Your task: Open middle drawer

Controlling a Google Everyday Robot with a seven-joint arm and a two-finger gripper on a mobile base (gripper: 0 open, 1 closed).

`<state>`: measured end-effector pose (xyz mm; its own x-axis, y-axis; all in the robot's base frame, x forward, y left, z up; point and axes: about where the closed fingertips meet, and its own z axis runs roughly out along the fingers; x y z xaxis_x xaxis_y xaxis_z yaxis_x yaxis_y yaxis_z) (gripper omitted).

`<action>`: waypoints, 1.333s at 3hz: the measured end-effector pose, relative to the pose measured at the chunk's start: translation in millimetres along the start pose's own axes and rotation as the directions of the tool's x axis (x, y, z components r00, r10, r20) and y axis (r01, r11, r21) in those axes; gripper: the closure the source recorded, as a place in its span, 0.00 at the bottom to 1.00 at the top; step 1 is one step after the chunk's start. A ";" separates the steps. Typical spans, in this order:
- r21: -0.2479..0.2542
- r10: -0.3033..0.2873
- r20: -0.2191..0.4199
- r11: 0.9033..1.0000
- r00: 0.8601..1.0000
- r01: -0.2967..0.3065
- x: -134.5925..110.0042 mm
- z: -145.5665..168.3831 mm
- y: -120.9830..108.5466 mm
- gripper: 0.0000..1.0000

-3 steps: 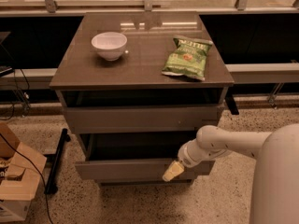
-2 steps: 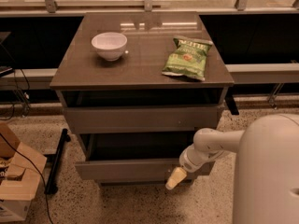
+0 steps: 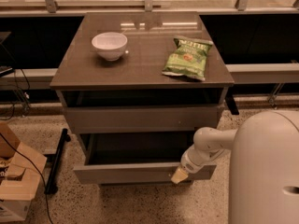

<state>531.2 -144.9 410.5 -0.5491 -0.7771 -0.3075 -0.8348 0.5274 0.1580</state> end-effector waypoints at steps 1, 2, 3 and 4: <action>0.000 0.000 0.000 1.000 1.000 0.000 -1.6 -5.0 0.9 0.21; 0.000 0.000 0.000 1.000 1.000 0.000 -1.6 -5.0 0.9 0.01; -0.027 0.099 -0.032 0.995 0.995 -0.100 34.5 -8.8 23.5 0.00; -0.036 0.254 -0.052 0.966 0.966 -0.256 67.0 -24.6 47.0 0.00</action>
Offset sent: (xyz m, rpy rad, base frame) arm -0.2591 -0.0875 0.0196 -0.1301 0.4898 -0.4762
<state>454.2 -180.6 420.4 -0.7442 -0.6348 -0.2081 -0.6676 0.6958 0.2649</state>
